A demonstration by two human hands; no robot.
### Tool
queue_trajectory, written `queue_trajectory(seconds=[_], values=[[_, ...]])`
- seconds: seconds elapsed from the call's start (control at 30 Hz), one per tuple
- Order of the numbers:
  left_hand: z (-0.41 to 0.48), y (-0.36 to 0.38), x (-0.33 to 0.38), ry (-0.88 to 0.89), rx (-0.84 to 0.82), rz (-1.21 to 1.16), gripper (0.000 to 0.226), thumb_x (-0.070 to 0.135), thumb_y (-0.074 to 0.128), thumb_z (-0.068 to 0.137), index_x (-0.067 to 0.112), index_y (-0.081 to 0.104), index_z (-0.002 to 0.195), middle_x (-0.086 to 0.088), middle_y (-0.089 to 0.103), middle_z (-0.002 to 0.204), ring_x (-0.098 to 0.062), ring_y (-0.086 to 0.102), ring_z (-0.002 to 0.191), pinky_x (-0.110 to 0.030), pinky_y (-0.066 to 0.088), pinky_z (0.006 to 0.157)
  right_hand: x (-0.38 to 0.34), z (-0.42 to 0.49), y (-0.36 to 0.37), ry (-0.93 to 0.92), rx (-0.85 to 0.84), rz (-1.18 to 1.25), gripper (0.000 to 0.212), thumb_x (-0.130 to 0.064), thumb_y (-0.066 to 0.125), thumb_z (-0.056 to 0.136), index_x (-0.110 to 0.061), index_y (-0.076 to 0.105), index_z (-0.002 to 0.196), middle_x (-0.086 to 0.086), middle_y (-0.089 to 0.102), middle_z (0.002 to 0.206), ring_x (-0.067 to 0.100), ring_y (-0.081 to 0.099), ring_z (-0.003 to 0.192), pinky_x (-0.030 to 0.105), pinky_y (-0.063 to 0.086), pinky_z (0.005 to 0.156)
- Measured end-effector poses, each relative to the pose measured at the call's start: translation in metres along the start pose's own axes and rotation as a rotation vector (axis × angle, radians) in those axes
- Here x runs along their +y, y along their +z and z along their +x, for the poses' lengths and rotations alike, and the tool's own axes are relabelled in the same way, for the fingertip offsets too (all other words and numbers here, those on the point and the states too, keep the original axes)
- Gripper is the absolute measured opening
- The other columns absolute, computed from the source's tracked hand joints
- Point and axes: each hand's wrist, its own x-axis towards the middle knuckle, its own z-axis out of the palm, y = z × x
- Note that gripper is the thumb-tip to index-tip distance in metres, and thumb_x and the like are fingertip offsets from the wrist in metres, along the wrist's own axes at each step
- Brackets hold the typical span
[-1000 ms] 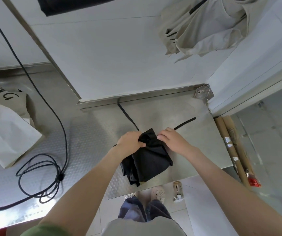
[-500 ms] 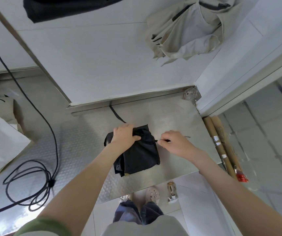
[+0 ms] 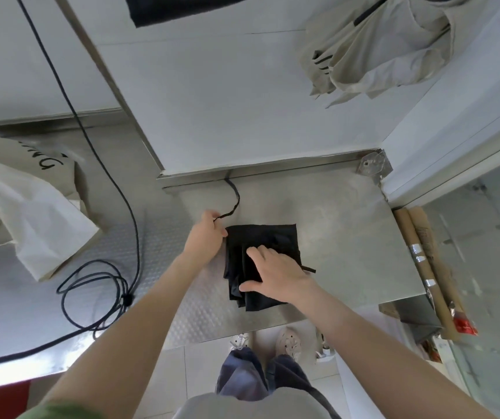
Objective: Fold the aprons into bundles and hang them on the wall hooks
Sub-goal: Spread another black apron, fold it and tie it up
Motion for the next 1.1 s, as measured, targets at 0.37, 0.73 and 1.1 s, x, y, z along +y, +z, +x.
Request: queue_trajectory(seconds=[0.37,0.73,1.1], values=[[-0.023,-0.034,-0.037,0.005,-0.198,0.697,0.009,0.014,0.038,0.098,0.015,0.046,0.101,-0.010,0.059,0.090,-0.029,0.056,0.079,-0.034,0.044,0.064,-0.001,0.012,0.009,0.068,-0.143,-0.029,0.097,-0.064,0.064,0.074,-0.027,0.014,0.148,0.006,0.028,0.138,0.030,0.041,0.121,0.041,0.040,0.095],[-0.045,-0.033,-0.037,0.129,-0.046,0.179,0.023,0.023,0.038,0.102,0.009,0.056,0.104,-0.009,0.063,0.097,-0.025,0.059,0.088,-0.036,0.047,0.075,0.006,0.006,-0.008,0.123,-0.197,0.341,0.068,-0.052,0.064,0.081,-0.029,0.031,0.135,-0.002,0.035,0.129,0.018,0.037,0.120,0.036,0.039,0.097],[-0.025,-0.012,0.021,0.177,-0.074,0.050,0.027,0.027,0.032,0.104,0.015,0.052,0.091,-0.004,0.065,0.084,-0.024,0.060,0.080,-0.035,0.048,0.075,0.052,-0.025,-0.030,0.308,0.057,0.334,0.008,-0.024,0.055,0.090,-0.018,0.058,0.087,-0.008,0.047,0.091,0.013,0.050,0.093,0.027,0.042,0.076]])
